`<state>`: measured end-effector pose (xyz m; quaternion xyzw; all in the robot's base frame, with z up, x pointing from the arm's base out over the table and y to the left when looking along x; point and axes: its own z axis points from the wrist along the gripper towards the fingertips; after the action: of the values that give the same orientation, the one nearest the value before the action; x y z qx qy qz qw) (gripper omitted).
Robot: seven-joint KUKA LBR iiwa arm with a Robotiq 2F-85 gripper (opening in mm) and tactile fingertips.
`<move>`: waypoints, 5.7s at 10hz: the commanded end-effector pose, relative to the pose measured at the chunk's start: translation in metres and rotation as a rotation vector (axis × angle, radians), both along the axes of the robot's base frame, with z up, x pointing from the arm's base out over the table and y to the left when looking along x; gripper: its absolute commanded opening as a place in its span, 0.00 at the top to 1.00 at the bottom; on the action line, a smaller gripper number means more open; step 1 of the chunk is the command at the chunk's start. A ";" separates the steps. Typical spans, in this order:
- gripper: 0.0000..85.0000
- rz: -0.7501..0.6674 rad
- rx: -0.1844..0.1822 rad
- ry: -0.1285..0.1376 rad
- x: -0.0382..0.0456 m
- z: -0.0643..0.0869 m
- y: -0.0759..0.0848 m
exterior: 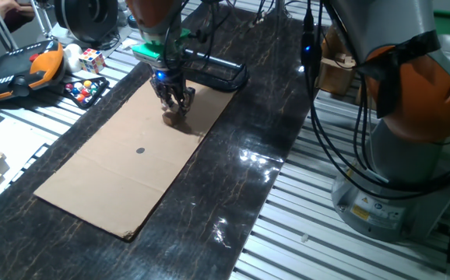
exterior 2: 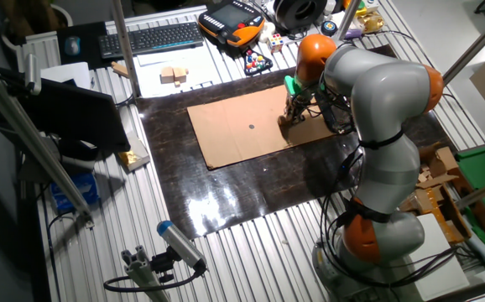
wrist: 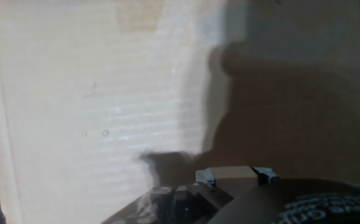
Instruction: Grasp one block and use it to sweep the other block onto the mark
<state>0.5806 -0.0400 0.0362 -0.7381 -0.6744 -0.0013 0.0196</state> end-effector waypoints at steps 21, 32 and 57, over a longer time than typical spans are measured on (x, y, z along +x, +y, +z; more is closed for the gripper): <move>0.99 0.017 0.020 -0.012 0.0021 0.002 0.013; 0.99 0.017 0.005 -0.016 0.0025 0.002 0.014; 0.99 -0.026 -0.004 -0.007 0.0066 0.003 0.048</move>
<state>0.5873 0.0080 0.0393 -0.7467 -0.6649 -0.0031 0.0157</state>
